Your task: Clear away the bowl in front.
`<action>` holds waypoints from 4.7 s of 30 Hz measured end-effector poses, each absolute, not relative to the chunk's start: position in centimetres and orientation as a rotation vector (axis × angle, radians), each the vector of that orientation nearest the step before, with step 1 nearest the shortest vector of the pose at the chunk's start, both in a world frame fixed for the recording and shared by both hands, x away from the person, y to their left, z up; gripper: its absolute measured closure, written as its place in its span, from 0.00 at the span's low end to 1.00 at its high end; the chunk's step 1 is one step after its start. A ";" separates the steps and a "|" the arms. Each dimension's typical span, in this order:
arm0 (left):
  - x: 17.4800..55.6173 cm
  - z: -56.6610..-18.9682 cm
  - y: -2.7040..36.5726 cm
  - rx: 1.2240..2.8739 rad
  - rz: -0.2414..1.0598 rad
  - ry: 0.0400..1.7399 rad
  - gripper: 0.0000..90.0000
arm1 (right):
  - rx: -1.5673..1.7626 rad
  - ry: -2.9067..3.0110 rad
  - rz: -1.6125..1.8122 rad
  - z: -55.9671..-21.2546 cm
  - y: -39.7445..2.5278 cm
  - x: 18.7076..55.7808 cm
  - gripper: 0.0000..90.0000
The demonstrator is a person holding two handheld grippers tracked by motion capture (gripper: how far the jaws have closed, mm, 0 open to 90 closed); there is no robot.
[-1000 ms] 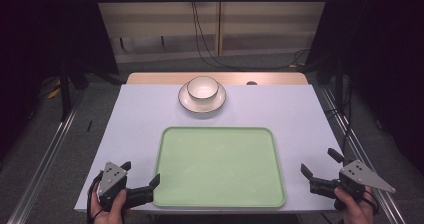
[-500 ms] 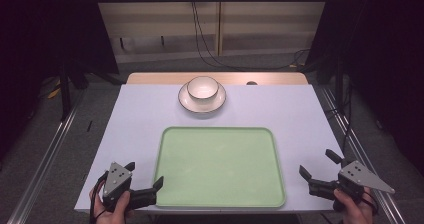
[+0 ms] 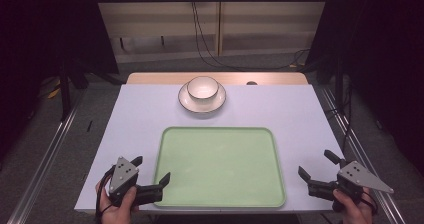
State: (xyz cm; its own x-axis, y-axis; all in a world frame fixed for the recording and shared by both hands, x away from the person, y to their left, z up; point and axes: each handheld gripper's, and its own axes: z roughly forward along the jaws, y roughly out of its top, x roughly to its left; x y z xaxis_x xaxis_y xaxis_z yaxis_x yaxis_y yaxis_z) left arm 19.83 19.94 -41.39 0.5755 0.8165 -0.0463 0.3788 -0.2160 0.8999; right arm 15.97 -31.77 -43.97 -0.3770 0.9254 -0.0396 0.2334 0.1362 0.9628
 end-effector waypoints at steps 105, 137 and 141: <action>39.3 -38.7 12.8 1.951 0.430 1.010 0.05 | 1.084 1.739 1.332 -44.1 -31.4 16.0 0.03; 47.2 -39.0 10.9 2.011 0.474 1.126 0.13 | 1.097 1.742 1.340 -44.3 -31.8 15.9 0.03; 48.4 -39.4 10.8 2.041 0.490 1.165 0.07 | 1.094 1.742 1.344 -44.3 -31.8 15.9 0.03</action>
State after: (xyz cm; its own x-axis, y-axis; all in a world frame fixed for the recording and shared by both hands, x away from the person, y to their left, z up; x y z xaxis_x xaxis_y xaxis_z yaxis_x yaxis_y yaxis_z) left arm 48.40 10.85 -39.40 0.5186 0.8546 -0.0263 0.5791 -0.3285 0.7462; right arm 15.91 -31.80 -44.31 -0.4228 0.9061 -0.0165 0.2140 0.1175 0.9697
